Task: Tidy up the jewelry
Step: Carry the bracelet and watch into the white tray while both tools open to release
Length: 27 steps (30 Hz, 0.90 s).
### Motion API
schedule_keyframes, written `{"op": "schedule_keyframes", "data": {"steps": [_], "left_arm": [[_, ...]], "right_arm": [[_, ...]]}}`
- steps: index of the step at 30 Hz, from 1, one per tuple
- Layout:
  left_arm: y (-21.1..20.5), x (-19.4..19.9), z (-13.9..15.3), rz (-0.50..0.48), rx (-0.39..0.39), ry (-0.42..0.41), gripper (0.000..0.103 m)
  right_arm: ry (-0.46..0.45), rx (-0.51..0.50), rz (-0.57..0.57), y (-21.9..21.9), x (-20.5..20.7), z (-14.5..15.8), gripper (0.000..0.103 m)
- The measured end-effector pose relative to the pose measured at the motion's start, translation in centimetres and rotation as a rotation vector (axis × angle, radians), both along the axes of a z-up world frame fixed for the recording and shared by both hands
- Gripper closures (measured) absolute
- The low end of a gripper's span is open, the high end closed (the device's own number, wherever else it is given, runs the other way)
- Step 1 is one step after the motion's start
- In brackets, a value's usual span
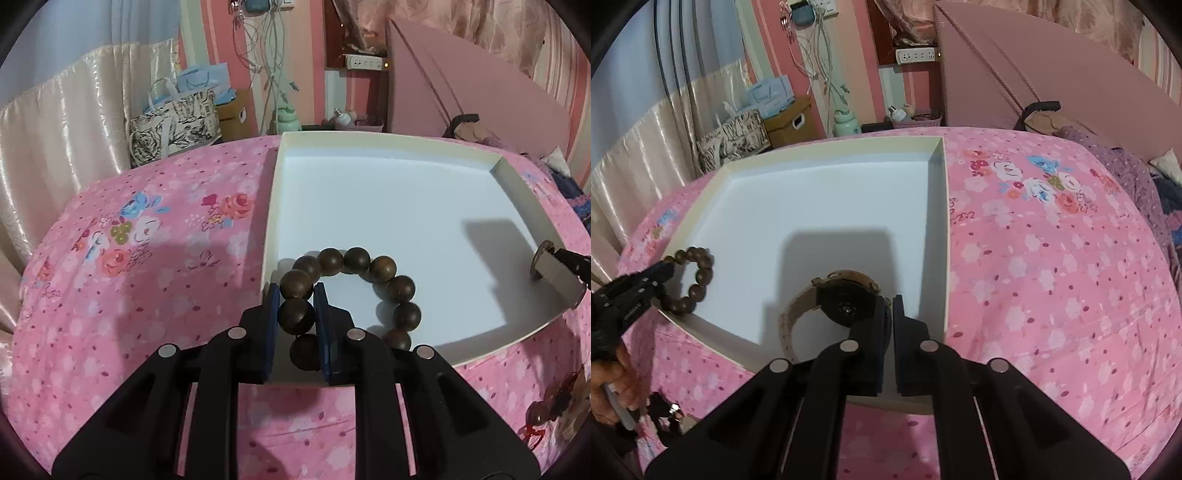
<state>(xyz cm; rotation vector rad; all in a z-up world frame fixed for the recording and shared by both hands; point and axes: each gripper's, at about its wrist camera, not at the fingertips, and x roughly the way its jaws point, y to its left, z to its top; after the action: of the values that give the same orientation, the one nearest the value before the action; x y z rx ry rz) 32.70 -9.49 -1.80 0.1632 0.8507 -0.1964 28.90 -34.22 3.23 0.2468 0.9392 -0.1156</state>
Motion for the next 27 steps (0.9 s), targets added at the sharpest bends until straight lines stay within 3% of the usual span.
{"op": "schedule_keyframes", "data": {"steps": [7, 21, 27], "left_arm": [[0.1, -1.5, -0.4, 0.006, 0.078, -0.018, 0.085], [2.6, -3.1, 0.2, 0.09, 0.083, 0.012, 0.085], [2.2, -3.0, -0.5, 0.084, 0.061, 0.035, 0.083]], "right_arm": [[0.04, -0.005, 0.006, 0.7, 0.0, 0.0, 0.1], [0.008, -0.183, 0.01, 4.5, 0.1, 0.4, 0.102], [0.001, -0.147, 0.032, 4.9, -0.2, 0.5, 0.1]]}}
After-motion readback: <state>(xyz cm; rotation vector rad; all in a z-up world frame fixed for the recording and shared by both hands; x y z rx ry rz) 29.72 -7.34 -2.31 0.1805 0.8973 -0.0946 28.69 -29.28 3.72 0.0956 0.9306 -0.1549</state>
